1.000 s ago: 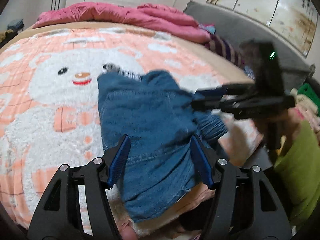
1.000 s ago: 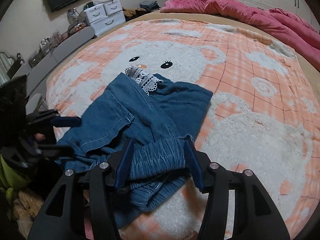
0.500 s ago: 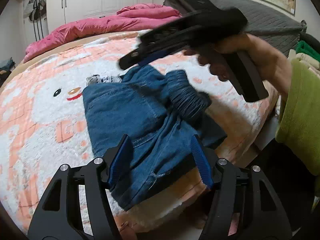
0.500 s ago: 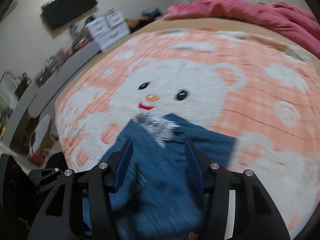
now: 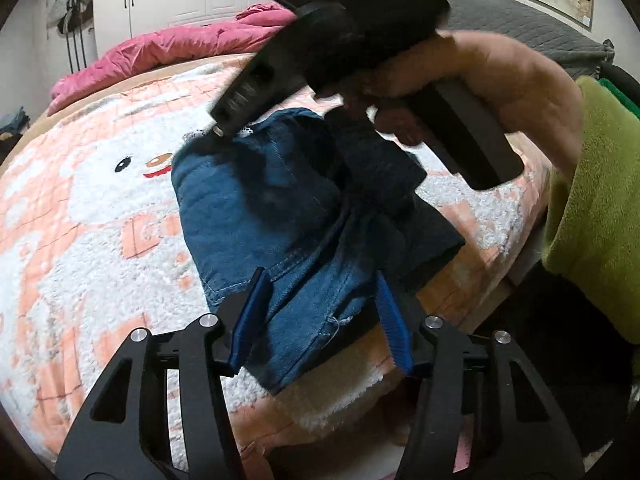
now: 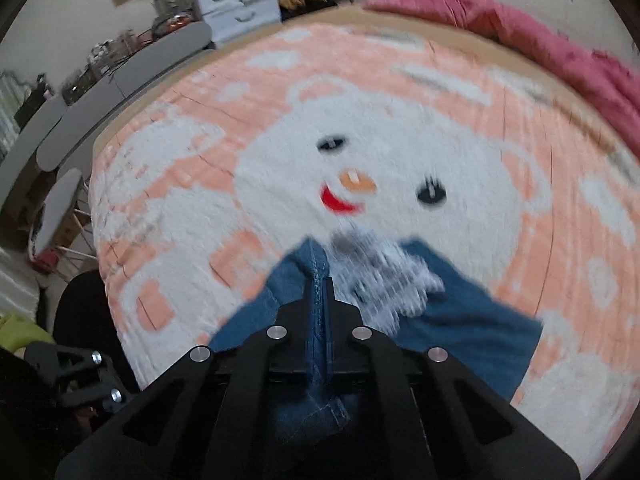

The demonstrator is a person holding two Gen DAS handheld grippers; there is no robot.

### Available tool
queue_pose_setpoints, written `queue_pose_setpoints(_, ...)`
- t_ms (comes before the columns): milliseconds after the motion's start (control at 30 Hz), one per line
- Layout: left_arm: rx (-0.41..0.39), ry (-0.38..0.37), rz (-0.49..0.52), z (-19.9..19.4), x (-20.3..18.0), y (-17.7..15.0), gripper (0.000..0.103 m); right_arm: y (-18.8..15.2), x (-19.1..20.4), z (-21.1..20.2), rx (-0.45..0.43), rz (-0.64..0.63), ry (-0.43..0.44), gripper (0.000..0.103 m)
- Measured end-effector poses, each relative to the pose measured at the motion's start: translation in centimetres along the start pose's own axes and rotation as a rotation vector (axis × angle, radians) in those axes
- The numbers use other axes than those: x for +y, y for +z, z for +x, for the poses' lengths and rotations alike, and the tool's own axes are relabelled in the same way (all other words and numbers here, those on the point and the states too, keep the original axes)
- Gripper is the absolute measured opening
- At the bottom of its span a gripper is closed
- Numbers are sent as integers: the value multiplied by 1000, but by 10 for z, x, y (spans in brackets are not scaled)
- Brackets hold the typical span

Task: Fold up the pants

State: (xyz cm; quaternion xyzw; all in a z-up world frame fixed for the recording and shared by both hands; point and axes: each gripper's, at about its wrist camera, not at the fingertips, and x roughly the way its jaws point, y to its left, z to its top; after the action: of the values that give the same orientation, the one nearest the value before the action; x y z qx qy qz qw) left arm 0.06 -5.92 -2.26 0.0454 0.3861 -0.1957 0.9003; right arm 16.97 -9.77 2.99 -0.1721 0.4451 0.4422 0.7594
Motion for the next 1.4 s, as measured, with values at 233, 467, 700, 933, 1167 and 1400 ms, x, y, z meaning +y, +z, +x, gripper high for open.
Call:
queue_pose_setpoints(233,12,23,-9,2,3,-2,45,25,8,25,-18,-2,-3,3)
queue_pose_setpoints(467,23,22,-18,2,1,-2,45,21,-4,45,20,34,-25,8)
queue_pose_setpoints(700,26,22,-21,2,1,-1,45,17,-12,-7,-118,107,-26,46)
queue_pose_setpoints(933,29,26,-25,2,1,1,45,-13,-17,-41,-160,145,-88,46)
queue_pose_setpoints(1167,32,24,-30,4,2,2,45,-57,-8,-66,-160,166,-123,46)
queue_pose_setpoints(1400,35,22,-28,6,1,2,45,-101,-16,-39,-47,220,-170,46)
